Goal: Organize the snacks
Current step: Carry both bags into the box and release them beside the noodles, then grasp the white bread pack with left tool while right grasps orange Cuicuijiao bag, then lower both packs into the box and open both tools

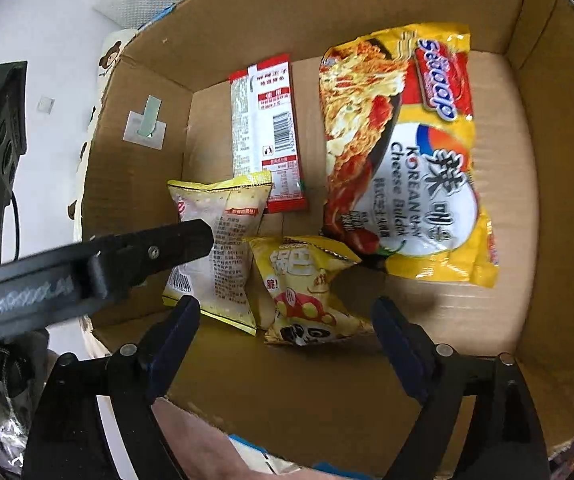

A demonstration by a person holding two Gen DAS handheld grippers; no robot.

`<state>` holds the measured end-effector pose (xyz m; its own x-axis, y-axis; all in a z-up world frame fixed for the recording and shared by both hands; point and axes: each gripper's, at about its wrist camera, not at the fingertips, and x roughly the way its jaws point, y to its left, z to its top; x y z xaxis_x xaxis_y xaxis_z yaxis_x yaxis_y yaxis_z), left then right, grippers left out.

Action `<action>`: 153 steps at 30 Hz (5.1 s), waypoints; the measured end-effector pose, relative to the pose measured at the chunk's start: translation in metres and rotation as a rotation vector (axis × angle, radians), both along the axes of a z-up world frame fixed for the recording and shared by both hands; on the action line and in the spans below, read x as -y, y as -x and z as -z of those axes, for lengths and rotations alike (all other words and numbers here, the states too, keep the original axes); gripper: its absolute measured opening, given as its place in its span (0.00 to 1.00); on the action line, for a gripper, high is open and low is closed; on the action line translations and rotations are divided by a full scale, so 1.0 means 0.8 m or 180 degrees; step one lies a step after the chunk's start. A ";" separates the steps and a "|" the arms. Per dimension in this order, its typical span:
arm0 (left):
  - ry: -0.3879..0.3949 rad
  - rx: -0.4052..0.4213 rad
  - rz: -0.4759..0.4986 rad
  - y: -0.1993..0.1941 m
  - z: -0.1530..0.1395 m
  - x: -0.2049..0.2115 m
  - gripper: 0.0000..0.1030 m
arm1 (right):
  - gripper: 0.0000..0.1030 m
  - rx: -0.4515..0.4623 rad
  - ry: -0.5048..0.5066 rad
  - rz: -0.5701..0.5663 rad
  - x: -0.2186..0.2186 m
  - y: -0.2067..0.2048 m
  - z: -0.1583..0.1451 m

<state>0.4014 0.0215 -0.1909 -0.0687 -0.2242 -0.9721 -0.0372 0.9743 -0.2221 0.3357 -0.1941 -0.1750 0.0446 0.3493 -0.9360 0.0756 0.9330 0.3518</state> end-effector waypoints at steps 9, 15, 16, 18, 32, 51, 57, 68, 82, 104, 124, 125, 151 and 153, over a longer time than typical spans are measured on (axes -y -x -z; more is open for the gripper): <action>-0.0119 0.0304 0.0039 0.017 -0.038 0.009 0.91 | 0.96 0.0253 0.0344 0.0066 0.028 0.009 -0.026; -0.0245 0.0833 0.0051 0.051 -0.086 0.007 0.91 | 0.96 0.0545 0.0599 0.0073 0.039 0.045 -0.067; -0.0277 0.0920 0.0055 0.059 -0.094 0.006 0.91 | 0.96 0.0600 0.0626 0.0094 0.041 0.051 -0.072; -0.0324 0.1084 0.0051 0.073 -0.109 0.001 0.91 | 0.96 0.0686 0.0676 0.0113 0.042 0.061 -0.084; -0.0447 0.1792 0.0040 0.165 -0.178 -0.007 0.91 | 0.96 0.1215 0.0783 0.0267 0.054 0.144 -0.163; -0.0377 0.1875 -0.0048 0.259 -0.193 -0.011 0.91 | 0.96 0.1360 0.0474 0.0399 0.066 0.240 -0.198; -0.0309 0.1207 -0.0288 0.285 -0.096 -0.019 0.91 | 0.96 0.1030 0.0390 0.0324 0.067 0.254 -0.136; -0.0052 0.0096 -0.0584 0.293 0.092 -0.009 0.72 | 0.80 0.0708 0.0582 -0.0717 0.008 0.210 -0.033; -0.0283 0.0137 -0.0686 0.343 0.092 -0.035 0.52 | 0.76 0.0135 0.0997 -0.1811 -0.109 0.152 0.072; -0.0455 -0.0036 -0.0142 0.410 0.107 -0.029 0.53 | 0.54 -0.0198 0.0574 0.0100 0.053 0.312 0.060; -0.0486 0.0160 -0.0183 0.405 0.096 -0.022 0.55 | 0.48 -0.0177 0.0570 0.0367 0.060 0.352 0.079; -0.0481 0.0226 -0.0151 0.403 0.086 -0.018 0.55 | 0.48 -0.0153 0.0521 0.0392 0.066 0.354 0.072; -0.0197 0.1312 0.0208 0.057 -0.169 0.027 0.55 | 0.48 0.0941 0.0344 0.0453 0.108 0.053 -0.178; -0.0264 0.1197 0.0245 0.022 -0.148 0.029 0.55 | 0.48 0.0856 0.0406 0.0467 0.113 0.017 -0.160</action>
<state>0.3842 -0.0019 -0.0724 0.2824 -0.1518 -0.9472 0.1056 0.9863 -0.1266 0.3220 -0.2848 -0.0466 0.3373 0.2017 -0.9195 0.1326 0.9569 0.2585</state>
